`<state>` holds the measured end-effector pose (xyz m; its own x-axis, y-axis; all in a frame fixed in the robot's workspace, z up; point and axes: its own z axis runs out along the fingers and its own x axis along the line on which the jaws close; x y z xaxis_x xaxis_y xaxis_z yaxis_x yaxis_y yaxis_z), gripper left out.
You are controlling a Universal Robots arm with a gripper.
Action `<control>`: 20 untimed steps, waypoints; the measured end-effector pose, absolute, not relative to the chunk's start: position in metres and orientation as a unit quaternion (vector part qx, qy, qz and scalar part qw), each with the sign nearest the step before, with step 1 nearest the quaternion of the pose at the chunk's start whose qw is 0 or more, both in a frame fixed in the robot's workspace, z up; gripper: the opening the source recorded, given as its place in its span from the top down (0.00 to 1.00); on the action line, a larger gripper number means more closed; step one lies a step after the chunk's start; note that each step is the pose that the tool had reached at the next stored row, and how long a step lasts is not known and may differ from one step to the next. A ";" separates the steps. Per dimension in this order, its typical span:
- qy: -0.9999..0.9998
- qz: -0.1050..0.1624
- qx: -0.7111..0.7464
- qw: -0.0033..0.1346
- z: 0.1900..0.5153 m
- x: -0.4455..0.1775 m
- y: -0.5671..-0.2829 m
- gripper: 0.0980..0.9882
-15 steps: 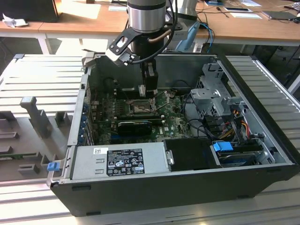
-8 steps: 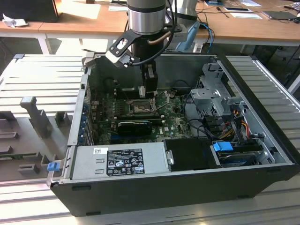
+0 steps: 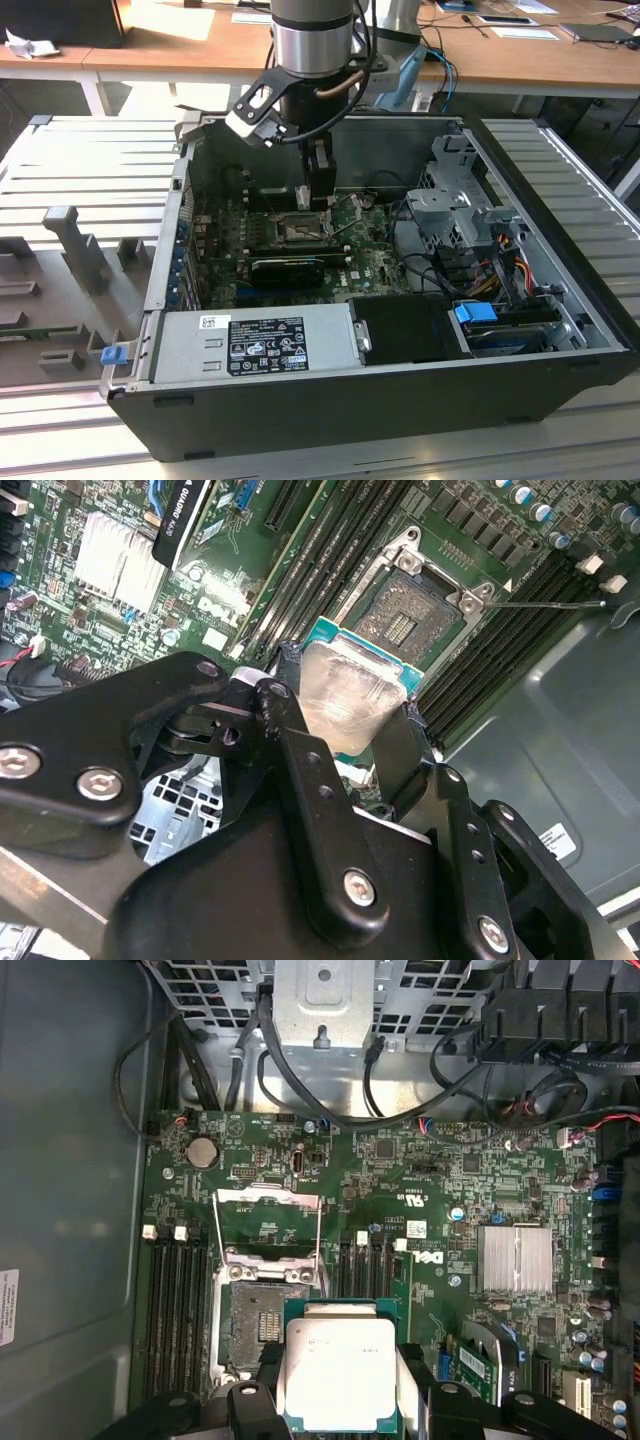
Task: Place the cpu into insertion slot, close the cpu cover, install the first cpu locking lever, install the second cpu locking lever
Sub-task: 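Place the cpu into insertion slot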
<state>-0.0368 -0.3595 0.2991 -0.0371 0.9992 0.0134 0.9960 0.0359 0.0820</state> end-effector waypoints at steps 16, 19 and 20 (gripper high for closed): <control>0.716 0.034 0.696 0.023 0.285 -0.037 -0.358 0.52; 0.716 0.034 0.696 0.023 0.283 -0.037 -0.358 0.52; 0.717 0.034 0.696 0.023 0.283 -0.037 -0.357 0.52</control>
